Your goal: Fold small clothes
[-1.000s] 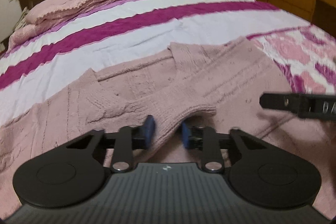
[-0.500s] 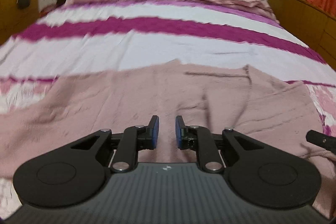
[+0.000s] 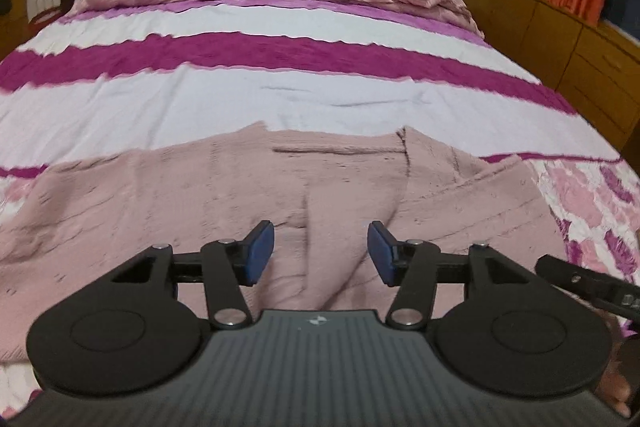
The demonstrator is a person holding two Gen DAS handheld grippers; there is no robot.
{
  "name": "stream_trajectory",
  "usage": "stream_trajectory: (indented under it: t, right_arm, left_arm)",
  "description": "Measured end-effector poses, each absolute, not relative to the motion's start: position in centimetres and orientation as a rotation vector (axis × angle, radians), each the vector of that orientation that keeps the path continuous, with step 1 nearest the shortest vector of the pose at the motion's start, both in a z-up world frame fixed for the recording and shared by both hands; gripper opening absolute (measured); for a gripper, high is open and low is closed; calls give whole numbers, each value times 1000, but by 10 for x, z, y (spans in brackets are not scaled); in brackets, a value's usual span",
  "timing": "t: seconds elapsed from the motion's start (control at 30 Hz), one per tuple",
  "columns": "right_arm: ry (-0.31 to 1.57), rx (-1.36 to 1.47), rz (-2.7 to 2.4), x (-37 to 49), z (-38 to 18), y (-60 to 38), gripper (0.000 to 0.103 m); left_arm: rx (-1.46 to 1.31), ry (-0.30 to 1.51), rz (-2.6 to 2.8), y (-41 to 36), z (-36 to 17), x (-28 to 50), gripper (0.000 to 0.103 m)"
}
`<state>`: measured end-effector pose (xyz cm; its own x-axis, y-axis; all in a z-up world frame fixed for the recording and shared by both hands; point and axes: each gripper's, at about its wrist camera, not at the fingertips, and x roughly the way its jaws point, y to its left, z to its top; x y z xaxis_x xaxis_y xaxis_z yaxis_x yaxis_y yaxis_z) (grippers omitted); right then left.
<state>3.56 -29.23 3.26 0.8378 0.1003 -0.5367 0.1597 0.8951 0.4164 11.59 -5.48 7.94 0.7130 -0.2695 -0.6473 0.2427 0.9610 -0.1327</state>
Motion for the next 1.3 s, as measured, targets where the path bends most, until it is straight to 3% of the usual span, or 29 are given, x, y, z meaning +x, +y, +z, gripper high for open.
stream_trajectory:
  t: [0.23, 0.27, 0.33, 0.43, 0.73, 1.0, 1.13, 1.3]
  right_arm:
    - [574, 472, -40, 32, 29, -293, 85]
    - [571, 473, -40, 31, 28, -293, 85]
    - [568, 469, -37, 30, 29, -293, 85]
    - [568, 470, -38, 31, 28, -294, 84]
    - [568, 471, -45, 31, 28, -292, 85]
    - [571, 459, -46, 30, 30, -289, 85]
    - [572, 457, -44, 28, 31, -289, 85]
    - [574, 453, -47, 28, 30, -287, 85]
  left_arm:
    - [-54, 787, -290, -76, 50, 144, 58]
    - [-42, 776, -285, -79, 49, 145, 55]
    - [-2, 747, -294, -84, 51, 142, 24]
    - [-2, 705, -304, -80, 58, 135, 18]
    - [-91, 580, -159, -18, 93, 107, 17]
    - [-183, 689, 0, 45, 67, 94, 20]
    - [-205, 755, 53, 63, 54, 88, 46]
    - [-171, 723, 110, 83, 59, 78, 55]
